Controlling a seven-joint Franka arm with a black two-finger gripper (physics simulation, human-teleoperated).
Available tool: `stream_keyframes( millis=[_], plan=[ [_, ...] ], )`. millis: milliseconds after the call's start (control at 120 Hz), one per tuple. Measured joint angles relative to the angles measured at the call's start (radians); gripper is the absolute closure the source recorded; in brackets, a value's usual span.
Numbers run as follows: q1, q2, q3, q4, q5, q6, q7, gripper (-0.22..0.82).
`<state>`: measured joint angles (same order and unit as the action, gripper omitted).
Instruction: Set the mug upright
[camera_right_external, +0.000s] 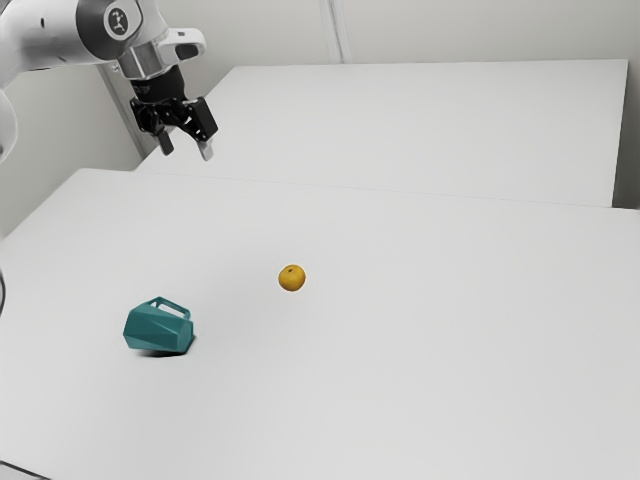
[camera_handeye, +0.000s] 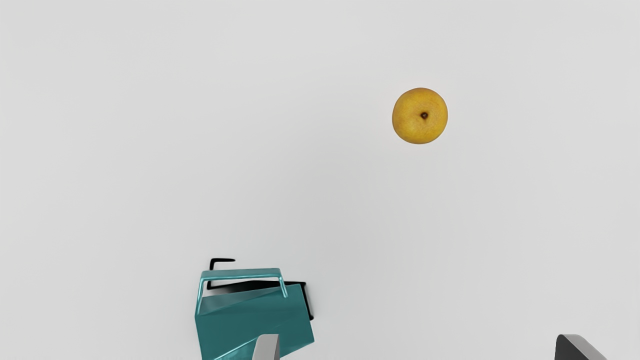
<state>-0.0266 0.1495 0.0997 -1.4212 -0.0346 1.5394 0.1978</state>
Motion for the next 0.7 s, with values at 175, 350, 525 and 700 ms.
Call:
stream_keyframes(
  millis=[175,350,525,700],
  plan=[
    [0.000,-0.001,0.000,-0.001,0.000,-0.001,-0.007,0.00],
    [0.006,-0.016,0.000,-0.022,-0.001,-0.006,-0.011,0.00],
    [0.015,-0.133,0.001,-0.178,-0.012,-0.004,-0.015,0.00],
    [-0.011,-0.198,0.050,-0.250,-0.126,-0.053,0.007,0.00]
  ],
)
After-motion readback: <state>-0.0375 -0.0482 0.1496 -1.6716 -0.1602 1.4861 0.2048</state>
